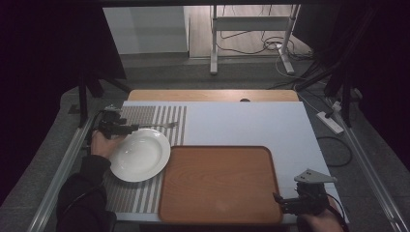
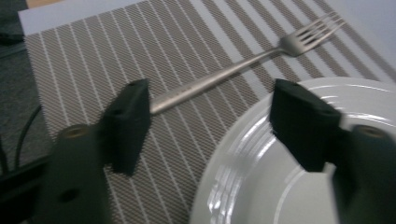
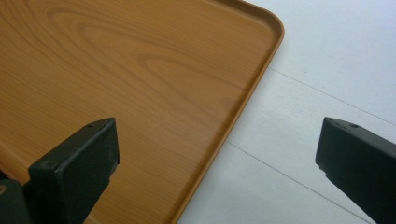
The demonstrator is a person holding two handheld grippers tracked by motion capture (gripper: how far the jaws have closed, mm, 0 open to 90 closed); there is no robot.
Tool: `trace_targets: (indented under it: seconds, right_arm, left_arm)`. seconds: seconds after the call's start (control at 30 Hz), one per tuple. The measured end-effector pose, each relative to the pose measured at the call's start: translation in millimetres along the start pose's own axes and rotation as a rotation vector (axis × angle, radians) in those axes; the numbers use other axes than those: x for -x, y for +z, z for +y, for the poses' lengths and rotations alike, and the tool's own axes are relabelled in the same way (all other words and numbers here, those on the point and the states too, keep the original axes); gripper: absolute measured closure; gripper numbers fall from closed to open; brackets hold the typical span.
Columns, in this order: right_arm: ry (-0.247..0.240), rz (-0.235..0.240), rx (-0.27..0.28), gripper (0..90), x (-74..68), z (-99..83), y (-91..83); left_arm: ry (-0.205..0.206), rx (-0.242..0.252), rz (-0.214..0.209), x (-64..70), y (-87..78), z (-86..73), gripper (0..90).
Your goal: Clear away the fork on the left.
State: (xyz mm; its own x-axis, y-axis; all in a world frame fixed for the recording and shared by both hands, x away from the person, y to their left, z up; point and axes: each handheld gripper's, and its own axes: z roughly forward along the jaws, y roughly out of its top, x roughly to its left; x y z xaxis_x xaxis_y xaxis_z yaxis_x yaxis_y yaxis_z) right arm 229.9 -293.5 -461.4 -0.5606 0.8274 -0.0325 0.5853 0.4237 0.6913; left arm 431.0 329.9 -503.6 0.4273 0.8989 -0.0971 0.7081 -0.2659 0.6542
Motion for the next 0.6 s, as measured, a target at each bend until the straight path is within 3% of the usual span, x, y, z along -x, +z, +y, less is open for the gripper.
trace_targets:
  seconds: [0.07,0.1,0.13,0.23,0.47,0.6]
  right_arm:
    - [0.001,0.000,-0.001,0.3,-0.1,0.1,0.1]
    - [0.001,0.001,-0.002,0.3,0.0,0.1,0.2]
    - [0.001,0.001,-0.002,0.3,0.0,0.1,0.2]
    - [0.001,0.002,-0.002,0.3,0.2,0.0,0.1]
    - [0.000,0.001,-0.003,0.4,0.3,0.0,-0.2]
    - [0.001,0.002,-0.003,0.3,0.5,0.0,-0.4]
  left_arm:
    - [0.006,-0.009,-0.006,-4.0,2.7,2.8,49.5]
    - [0.011,-0.014,-0.004,-5.8,3.9,4.3,67.7]
    - [0.013,-0.018,-0.005,-7.3,5.6,5.7,67.7]
    - [0.012,-0.048,0.018,-12.2,12.8,10.6,89.0]
    - [-0.002,-0.091,0.035,-23.5,32.5,17.9,89.0]
    - [0.005,-0.150,0.056,-26.7,48.9,20.4,89.0]
